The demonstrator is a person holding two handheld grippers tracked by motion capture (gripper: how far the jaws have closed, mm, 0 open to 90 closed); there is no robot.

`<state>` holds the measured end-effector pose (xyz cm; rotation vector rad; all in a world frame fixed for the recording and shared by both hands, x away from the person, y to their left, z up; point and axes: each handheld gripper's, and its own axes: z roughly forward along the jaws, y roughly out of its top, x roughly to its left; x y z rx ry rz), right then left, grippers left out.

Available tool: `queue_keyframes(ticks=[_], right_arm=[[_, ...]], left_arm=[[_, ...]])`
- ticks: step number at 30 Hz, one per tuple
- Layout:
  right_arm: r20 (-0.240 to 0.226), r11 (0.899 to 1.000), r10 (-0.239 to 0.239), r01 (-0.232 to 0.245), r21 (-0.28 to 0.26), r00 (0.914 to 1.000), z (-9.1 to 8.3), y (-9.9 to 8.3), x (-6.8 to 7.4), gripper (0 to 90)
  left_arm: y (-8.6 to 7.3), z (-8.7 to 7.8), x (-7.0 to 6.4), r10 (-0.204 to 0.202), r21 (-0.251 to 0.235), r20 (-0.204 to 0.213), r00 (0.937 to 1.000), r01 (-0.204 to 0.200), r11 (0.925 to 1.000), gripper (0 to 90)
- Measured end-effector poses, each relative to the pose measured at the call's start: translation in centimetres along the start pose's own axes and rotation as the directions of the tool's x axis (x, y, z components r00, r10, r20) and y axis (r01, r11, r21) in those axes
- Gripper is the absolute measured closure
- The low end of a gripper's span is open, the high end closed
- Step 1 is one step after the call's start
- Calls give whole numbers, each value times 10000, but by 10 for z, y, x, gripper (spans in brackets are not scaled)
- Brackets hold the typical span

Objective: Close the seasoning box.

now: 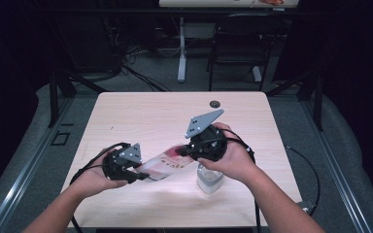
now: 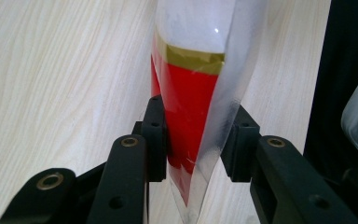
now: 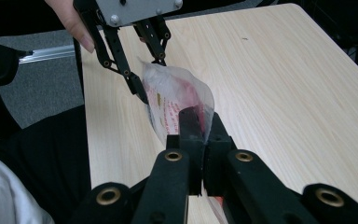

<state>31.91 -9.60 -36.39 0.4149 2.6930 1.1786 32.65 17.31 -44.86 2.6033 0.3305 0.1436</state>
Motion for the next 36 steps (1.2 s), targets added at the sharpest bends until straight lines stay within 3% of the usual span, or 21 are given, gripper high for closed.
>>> queue_keyframes(ticks=[11,36], right_arm=[[16,9999,109,-109,-62,9999,-1,-10,-2,894],[-15,9988,472,-473,-152,9989,0,-28,-6,896]], left_arm=[[9,-6,1,281,688,-13,9996,-280,9972,673],[19,-6,4,471,1355,67,9989,-476,9896,678]])
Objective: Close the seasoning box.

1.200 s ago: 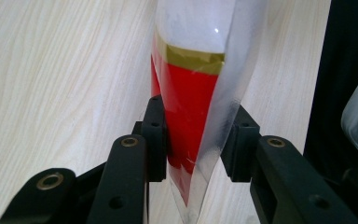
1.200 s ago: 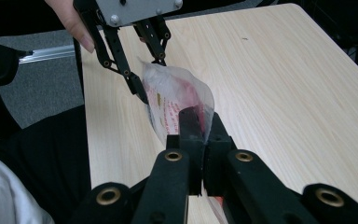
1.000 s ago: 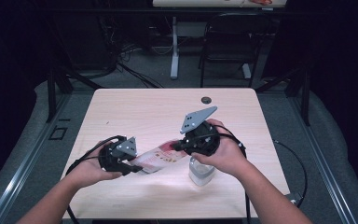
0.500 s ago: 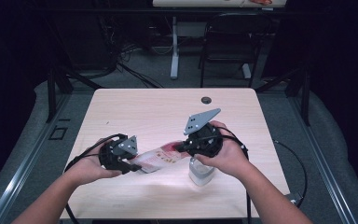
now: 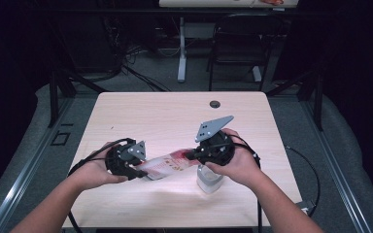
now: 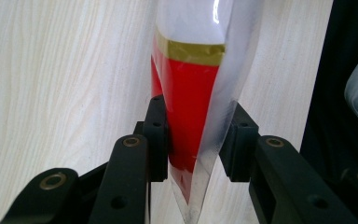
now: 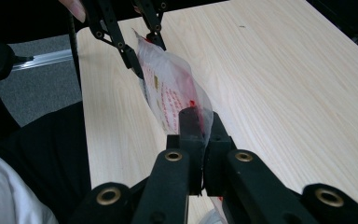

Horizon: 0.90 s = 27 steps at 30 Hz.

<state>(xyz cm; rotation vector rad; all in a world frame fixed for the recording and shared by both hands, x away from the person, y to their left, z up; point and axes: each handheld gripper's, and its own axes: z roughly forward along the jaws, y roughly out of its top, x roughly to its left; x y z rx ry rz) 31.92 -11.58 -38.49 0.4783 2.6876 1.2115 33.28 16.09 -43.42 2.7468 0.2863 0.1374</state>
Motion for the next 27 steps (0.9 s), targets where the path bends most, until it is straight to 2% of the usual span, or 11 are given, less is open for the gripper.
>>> queue_keyframes(ticks=[10,17,27], right_arm=[[-15,9998,172,-172,99,9999,3,-11,-3,896],[-58,9995,306,-307,-36,9995,2,-15,-4,897],[-90,9989,429,-431,-209,9990,1,-19,-6,897]], left_arm=[[1,1,1,81,113,52,10000,-81,9999,684],[2,-2,1,16,59,67,10000,-17,10000,687],[4,-6,2,148,89,59,9999,-148,9999,689]])
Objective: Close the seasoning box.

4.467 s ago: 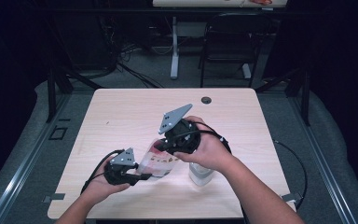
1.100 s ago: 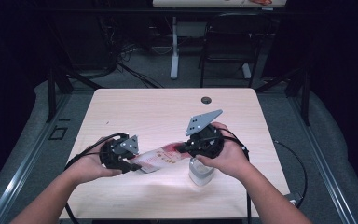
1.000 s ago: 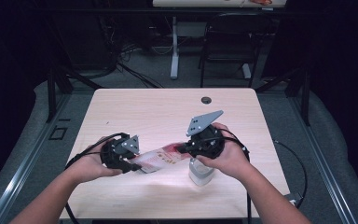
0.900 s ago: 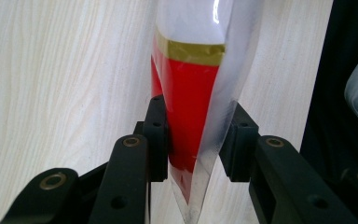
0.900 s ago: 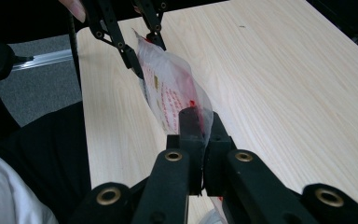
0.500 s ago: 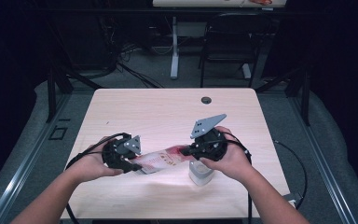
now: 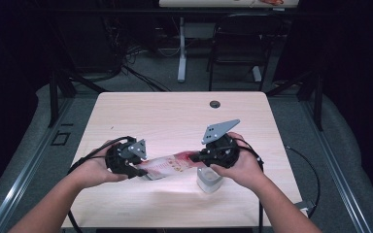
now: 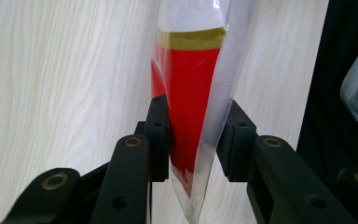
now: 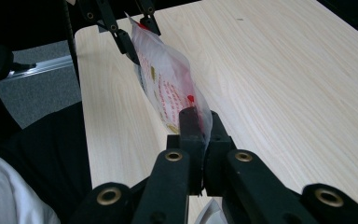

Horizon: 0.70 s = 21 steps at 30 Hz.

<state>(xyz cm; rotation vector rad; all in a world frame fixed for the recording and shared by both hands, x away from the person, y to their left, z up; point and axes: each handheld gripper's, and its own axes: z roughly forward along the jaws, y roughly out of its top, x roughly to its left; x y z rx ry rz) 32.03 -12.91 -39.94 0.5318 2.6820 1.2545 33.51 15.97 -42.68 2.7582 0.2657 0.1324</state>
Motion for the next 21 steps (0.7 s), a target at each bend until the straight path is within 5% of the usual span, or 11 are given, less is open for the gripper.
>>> queue_keyframes(ticks=[21], right_arm=[[-22,9990,363,-364,-251,9993,-3,-11,-5,897]], left_arm=[[8,-13,3,116,110,-91,9999,-115,9999,699]])
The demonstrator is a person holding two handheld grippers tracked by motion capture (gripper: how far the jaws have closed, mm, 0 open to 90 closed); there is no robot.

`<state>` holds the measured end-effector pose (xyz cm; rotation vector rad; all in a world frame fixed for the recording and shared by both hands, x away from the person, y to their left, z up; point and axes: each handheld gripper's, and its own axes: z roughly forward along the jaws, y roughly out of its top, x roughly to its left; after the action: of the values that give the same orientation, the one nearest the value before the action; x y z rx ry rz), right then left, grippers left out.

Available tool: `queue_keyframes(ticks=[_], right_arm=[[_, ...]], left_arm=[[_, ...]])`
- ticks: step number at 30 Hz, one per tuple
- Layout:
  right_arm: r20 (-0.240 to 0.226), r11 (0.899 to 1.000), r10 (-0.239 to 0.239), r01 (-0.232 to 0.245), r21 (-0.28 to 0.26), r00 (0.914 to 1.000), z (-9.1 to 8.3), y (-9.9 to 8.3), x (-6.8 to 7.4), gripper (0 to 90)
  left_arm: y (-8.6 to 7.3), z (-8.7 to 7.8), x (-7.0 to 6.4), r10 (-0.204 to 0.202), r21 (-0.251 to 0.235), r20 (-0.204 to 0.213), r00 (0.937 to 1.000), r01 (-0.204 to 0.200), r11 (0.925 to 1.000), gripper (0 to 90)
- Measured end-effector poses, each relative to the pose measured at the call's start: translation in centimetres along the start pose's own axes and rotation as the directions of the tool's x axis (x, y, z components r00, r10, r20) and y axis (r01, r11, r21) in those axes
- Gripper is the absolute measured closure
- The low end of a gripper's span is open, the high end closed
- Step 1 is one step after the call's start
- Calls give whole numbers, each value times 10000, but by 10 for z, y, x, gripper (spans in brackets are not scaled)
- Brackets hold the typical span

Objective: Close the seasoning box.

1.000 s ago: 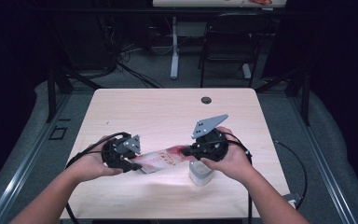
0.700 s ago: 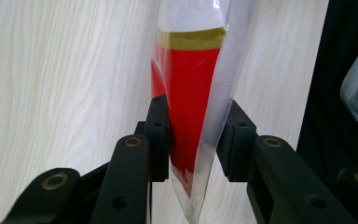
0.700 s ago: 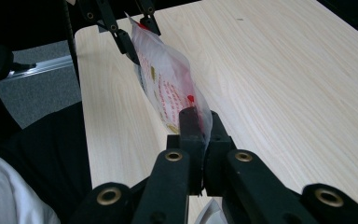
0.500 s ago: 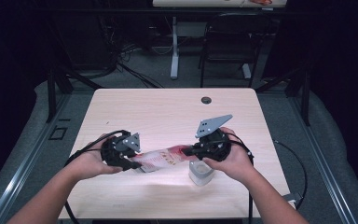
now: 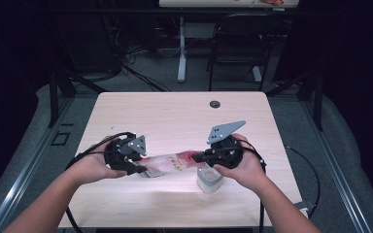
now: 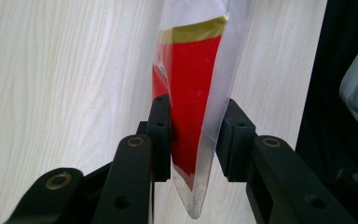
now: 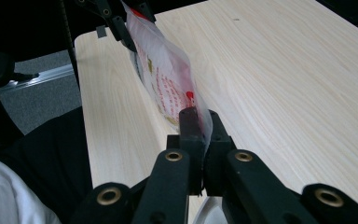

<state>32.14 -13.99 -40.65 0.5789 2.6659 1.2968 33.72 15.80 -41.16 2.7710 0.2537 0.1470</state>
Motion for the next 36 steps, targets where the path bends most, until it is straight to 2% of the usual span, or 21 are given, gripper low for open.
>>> queue_keyframes(ticks=[17,24,36], right_arm=[[-62,9994,221,-223,-248,9997,-5,-5,-1,897],[-56,9995,223,-225,-218,9997,-8,-7,0,896],[-31,9991,269,-270,-316,9996,-9,-10,-1,896]], left_arm=[[8,-10,-1,215,170,-14,9998,-215,9996,710],[11,-14,-1,138,264,135,9998,-142,9996,711],[14,-18,-2,163,228,101,9998,-165,9996,713]])
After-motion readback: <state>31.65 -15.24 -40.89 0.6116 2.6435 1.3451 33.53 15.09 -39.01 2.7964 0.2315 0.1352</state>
